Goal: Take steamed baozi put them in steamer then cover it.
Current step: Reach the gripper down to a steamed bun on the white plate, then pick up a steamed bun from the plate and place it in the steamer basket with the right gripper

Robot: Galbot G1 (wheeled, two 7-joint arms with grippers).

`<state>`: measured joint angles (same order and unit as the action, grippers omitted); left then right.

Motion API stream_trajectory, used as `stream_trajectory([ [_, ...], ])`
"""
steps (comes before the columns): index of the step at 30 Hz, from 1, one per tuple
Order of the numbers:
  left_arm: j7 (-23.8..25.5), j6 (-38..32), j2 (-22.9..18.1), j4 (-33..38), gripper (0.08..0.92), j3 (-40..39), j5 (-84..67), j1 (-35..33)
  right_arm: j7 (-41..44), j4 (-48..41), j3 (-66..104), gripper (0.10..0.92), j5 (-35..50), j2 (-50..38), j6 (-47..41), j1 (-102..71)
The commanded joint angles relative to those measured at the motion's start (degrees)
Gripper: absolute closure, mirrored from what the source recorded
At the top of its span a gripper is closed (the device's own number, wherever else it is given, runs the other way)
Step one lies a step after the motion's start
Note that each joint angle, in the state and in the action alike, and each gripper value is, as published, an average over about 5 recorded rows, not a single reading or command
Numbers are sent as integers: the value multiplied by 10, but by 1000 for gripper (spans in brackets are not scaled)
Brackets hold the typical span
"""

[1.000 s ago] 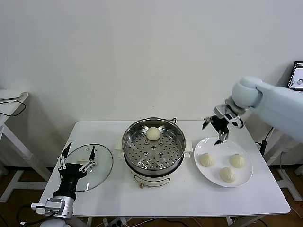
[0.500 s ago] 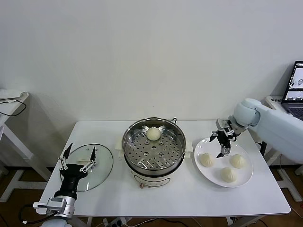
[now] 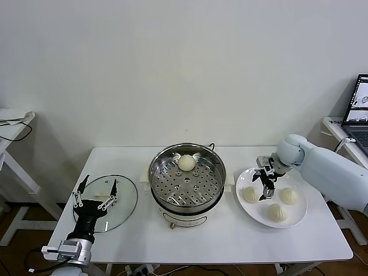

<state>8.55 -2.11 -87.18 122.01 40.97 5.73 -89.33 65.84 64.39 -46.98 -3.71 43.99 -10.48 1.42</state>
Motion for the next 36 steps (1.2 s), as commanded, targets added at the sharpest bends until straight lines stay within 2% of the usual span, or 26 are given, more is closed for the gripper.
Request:
stream_trajectory([
  [1,0,-1,0,-1,177,1,1,0,-5,-16,25,203,-21,14,2,-28],
  [14,0,-2,1,-2,177,1,1,1,-7,-20,26,208,-30,23,1,-32],
  [17,0,-2,1,-2,177,1,2,2,-7,-23,26,245,-33,26,1,-32],
  [21,0,-3,2,-5,177,0,3,2,-8,-26,26,349,-35,30,2,-32],
  [24,0,-3,1,-5,177,0,2,3,-8,-28,26,398,-35,31,3,-31],
  [30,0,-2,0,-4,177,-4,3,4,-3,-22,24,441,-31,23,4,-26],
  [36,-1,-2,1,-1,177,-5,3,3,3,3,8,426,-8,-12,-1,0],
])
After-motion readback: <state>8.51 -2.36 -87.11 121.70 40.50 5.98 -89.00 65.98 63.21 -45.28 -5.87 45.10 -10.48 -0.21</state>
